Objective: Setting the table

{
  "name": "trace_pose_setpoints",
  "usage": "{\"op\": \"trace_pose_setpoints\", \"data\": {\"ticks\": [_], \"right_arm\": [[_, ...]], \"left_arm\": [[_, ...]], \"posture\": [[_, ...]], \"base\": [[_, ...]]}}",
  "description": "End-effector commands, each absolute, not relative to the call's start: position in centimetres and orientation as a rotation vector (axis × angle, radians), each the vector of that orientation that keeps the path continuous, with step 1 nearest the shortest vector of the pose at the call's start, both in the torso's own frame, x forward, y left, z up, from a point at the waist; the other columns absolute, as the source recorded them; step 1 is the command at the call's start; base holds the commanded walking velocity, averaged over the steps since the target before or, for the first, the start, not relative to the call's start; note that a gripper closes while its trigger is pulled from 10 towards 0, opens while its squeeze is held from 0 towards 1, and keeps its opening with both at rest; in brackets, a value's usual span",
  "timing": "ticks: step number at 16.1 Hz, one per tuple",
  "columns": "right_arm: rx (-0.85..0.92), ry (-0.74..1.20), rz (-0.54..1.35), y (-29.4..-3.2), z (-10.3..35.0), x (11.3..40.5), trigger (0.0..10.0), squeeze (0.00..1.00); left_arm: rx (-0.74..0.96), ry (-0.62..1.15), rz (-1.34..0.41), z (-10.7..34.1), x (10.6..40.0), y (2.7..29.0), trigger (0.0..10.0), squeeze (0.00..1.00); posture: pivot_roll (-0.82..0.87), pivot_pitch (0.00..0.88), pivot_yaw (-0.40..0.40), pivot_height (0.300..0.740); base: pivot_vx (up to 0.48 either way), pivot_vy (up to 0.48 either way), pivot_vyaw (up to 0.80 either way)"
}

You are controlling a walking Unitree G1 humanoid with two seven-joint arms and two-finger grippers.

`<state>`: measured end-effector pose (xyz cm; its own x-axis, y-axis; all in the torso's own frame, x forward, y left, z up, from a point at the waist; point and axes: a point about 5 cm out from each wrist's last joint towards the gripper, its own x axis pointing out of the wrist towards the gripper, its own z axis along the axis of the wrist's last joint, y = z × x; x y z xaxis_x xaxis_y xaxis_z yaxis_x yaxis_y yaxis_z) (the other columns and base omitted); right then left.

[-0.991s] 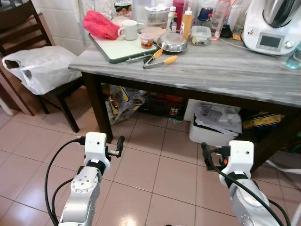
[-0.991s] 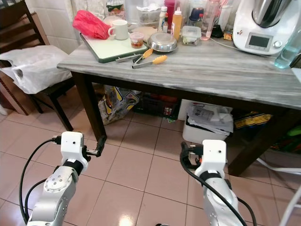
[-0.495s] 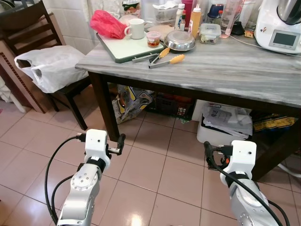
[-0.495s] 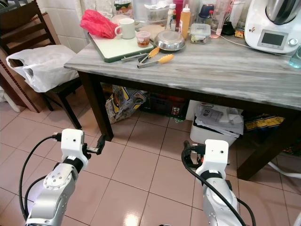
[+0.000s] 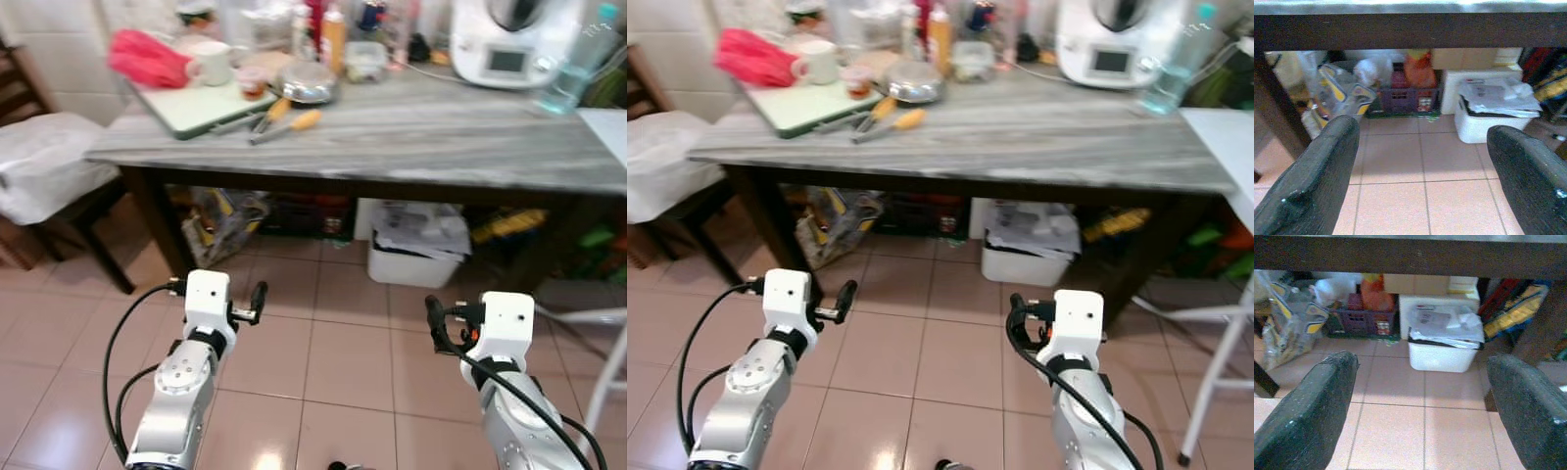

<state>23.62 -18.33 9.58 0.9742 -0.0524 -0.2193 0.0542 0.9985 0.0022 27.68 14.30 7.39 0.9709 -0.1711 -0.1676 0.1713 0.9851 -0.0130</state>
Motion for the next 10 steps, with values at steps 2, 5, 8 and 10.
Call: {"op": "trace_pose_setpoints", "data": {"ticks": [2,5,8,10], "right_arm": [[0.021,0.230,-0.063,-18.57,9.50,23.90,10.0,0.00],[0.032,0.225,-0.052,-17.91,9.53,24.14,10.0,0.00],[0.039,0.227,-0.054,-17.90,9.36,24.22,10.0,0.00],[0.039,0.226,-0.056,-17.92,9.37,24.25,10.0,0.00]], "left_arm": [[0.013,0.185,-0.160,7.18,27.61,14.63,10.0,0.00],[0.015,0.204,-0.142,7.06,27.64,15.13,10.0,0.00],[0.001,0.218,-0.129,7.28,27.94,15.26,10.0,0.00],[0.001,0.218,-0.126,7.30,27.94,15.32,10.0,0.00]], "posture": [[-0.11,0.053,0.029,0.740],[-0.11,0.055,0.032,0.740],[-0.11,0.056,0.037,0.740],[-0.11,0.056,0.041,0.740]], "base": [[0.000,0.000,-0.78],[0.000,0.000,-0.78],[0.000,0.000,-0.78],[0.000,0.000,-0.78]]}}
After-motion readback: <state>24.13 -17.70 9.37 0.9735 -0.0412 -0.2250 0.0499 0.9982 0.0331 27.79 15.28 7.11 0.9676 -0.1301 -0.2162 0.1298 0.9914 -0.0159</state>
